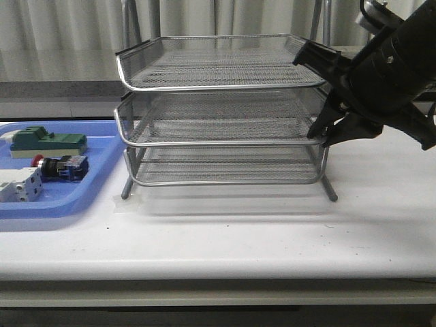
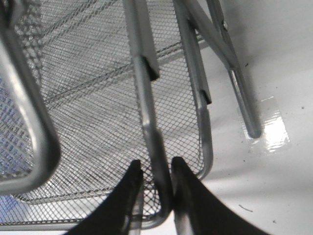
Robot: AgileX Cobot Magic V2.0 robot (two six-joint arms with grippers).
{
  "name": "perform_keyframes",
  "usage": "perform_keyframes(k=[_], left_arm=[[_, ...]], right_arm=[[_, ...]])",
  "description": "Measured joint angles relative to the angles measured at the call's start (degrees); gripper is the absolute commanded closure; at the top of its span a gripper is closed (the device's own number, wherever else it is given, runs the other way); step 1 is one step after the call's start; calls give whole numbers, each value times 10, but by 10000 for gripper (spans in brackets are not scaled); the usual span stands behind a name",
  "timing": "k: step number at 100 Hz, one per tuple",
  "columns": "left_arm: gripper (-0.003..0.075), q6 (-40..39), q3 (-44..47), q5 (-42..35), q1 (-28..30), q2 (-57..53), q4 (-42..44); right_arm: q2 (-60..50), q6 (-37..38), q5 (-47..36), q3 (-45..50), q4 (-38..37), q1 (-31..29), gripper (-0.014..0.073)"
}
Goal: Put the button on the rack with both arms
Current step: 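Move the right gripper down to the middle rack tray's front rim, then grip the middle tray rim with the right gripper and pull it toward the robot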
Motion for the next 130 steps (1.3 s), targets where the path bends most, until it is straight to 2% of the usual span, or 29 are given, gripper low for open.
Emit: perform_keyframes(k=[9, 22, 85, 112, 130], left_arm=[[740, 0, 0, 0, 0, 0, 0], [740, 0, 0, 0, 0, 0, 0], [740, 0, 0, -1, 0, 0, 0], [740, 0, 0, -1, 0, 0, 0], [740, 0, 0, -1, 0, 0, 0]], right_arm=[[0, 0, 1, 0, 3, 0, 547], [0, 0, 6, -1, 3, 0, 560], [-2, -2, 32, 1, -6, 0, 560], [-48, -2, -17, 78, -3, 29, 560], [-111, -2, -16, 144, 3, 42, 560]])
